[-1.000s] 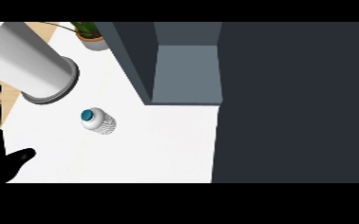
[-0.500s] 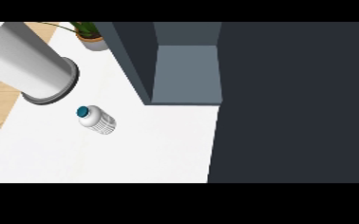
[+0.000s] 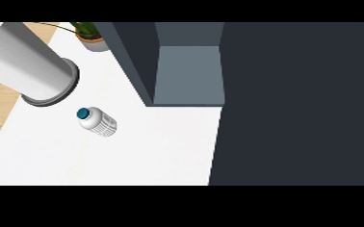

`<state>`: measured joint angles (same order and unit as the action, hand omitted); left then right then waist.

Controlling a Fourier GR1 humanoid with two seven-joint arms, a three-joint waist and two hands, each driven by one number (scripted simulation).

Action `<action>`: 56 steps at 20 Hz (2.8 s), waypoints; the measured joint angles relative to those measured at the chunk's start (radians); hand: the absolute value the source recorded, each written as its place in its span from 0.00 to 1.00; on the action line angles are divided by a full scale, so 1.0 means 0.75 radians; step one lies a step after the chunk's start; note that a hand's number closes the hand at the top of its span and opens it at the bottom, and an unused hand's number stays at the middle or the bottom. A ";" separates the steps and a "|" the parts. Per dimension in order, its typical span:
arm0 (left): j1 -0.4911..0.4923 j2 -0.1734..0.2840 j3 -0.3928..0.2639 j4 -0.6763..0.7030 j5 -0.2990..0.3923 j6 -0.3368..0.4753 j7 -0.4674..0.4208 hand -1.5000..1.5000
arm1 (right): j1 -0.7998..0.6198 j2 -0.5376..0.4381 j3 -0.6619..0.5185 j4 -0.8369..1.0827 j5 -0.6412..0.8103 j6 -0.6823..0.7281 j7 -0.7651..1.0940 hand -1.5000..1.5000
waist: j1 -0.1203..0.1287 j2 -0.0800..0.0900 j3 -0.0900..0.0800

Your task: Pick up the bottled water, place it into the cabinet and close the cabinet

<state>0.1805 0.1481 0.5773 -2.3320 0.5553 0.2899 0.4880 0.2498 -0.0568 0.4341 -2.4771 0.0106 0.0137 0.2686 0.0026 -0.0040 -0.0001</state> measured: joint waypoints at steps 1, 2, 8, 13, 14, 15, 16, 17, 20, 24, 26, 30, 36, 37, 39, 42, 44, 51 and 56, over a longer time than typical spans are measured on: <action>-0.007 0.007 0.014 0.003 0.003 -0.005 0.007 0.00 | 0.016 -0.004 0.014 -0.001 0.002 -0.002 -0.010 0.00 | -0.001 0.000 0.000; -0.011 0.008 0.019 0.004 0.004 -0.007 0.015 0.00 | 0.032 -0.006 0.030 -0.004 0.004 -0.007 -0.020 0.00 | -0.002 0.000 0.000; 0.020 -0.003 0.064 0.005 0.012 -0.052 0.036 0.00 | -0.018 -0.006 0.075 -0.010 0.027 -0.071 0.030 0.00 | 0.000 0.000 0.000; 0.022 -0.030 0.061 0.037 0.024 -0.112 0.007 0.00 | -0.012 -0.024 0.133 -0.014 0.053 -0.117 0.028 0.00 | -0.006 0.000 -0.001; 0.009 -0.029 0.059 0.055 0.023 -0.120 -0.005 0.00 | -0.011 -0.029 0.147 -0.016 0.056 -0.125 0.032 0.00 | -0.008 0.000 -0.001; 0.014 -0.033 0.058 0.053 0.026 -0.129 -0.005 0.00 | 0.001 -0.039 0.152 -0.015 0.058 -0.127 0.011 0.00 | -0.009 0.000 -0.001; 0.004 -0.042 0.036 0.062 0.004 -0.128 -0.015 0.00 | 0.005 -0.044 0.160 -0.017 0.059 -0.136 0.008 0.00 | -0.011 0.001 0.000; -0.002 -0.049 0.024 0.086 -0.006 -0.142 -0.034 0.00 | 0.005 -0.053 0.163 -0.020 0.061 -0.140 0.007 0.00 | -0.013 0.001 -0.001; 0.003 -0.038 0.030 0.131 -0.006 -0.180 -0.048 0.00 | 0.000 -0.076 0.156 -0.021 0.063 -0.152 0.007 0.00 | -0.011 0.001 -0.001; -0.031 -0.068 -0.029 0.239 -0.088 -0.212 -0.131 0.00 | -0.010 -0.083 0.198 -0.020 0.073 -0.192 0.010 0.00 | -0.017 0.002 -0.001; -0.026 -0.099 -0.066 0.275 -0.123 -0.231 -0.171 0.00 | -0.021 -0.091 0.197 -0.018 0.075 -0.204 0.015 0.00 | -0.015 0.003 -0.001; -0.061 -0.129 -0.119 0.344 -0.204 -0.212 -0.222 0.00 | -0.023 -0.104 0.240 -0.015 0.086 -0.239 0.016 0.00 | -0.017 0.002 -0.001; -0.113 -0.145 -0.147 0.542 -0.274 -0.224 -0.346 0.00 | -0.019 -0.151 0.227 -0.019 0.087 -0.253 -0.011 0.00 | -0.019 0.003 -0.001; -0.111 -0.155 -0.156 0.569 -0.291 -0.227 -0.371 0.00 | -0.021 -0.144 0.253 -0.019 0.091 -0.273 -0.002 0.00 | -0.019 0.003 -0.001; -0.127 -0.168 -0.182 0.634 -0.316 -0.226 -0.416 0.00 | -0.030 -0.154 0.256 -0.019 0.094 -0.284 0.001 0.00 | -0.019 0.003 -0.001; -0.145 -0.158 -0.175 0.738 -0.315 -0.258 -0.483 0.00 | -0.056 -0.165 0.240 -0.020 0.094 -0.298 0.018 0.00 | -0.016 0.003 -0.001; -0.160 -0.160 -0.183 0.808 -0.327 -0.272 -0.530 0.00 | -0.036 -0.179 0.259 -0.022 0.097 -0.312 0.002 0.00 | -0.018 0.003 -0.001; -0.228 -0.149 -0.187 1.099 -0.341 -0.347 -0.721 0.00 | -0.065 -0.196 0.286 -0.024 0.101 -0.357 0.018 0.00 | -0.018 0.003 -0.001; -0.241 -0.178 -0.241 1.224 -0.360 -0.350 -0.842 0.00 | -0.063 -0.216 0.309 -0.019 0.106 -0.386 0.010 0.00 | -0.019 0.002 -0.001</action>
<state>-0.0004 0.0144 0.3967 -1.4143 0.2855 0.0275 -0.1432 0.2027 -0.2191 0.6658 -2.4916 0.0904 -0.2756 0.2758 -0.0116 -0.0022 -0.0009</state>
